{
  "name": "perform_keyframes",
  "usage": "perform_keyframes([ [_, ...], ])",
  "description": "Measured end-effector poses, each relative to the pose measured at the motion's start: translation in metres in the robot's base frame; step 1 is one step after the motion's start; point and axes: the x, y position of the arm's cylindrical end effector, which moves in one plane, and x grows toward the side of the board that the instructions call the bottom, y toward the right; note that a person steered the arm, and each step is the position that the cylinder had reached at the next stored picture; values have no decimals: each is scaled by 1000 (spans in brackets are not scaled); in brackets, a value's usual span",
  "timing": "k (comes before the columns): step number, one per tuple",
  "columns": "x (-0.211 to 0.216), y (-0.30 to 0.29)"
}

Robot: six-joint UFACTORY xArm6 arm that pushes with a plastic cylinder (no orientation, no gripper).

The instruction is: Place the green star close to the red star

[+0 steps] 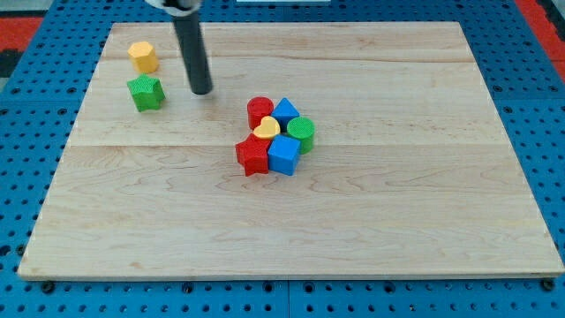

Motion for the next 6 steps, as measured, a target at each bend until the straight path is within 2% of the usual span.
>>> perform_keyframes([
  [1,-48,-46],
  [2,1,-114],
  [3,34,-94],
  [4,39,-144],
  [5,66,-139],
  [6,61,-53],
])
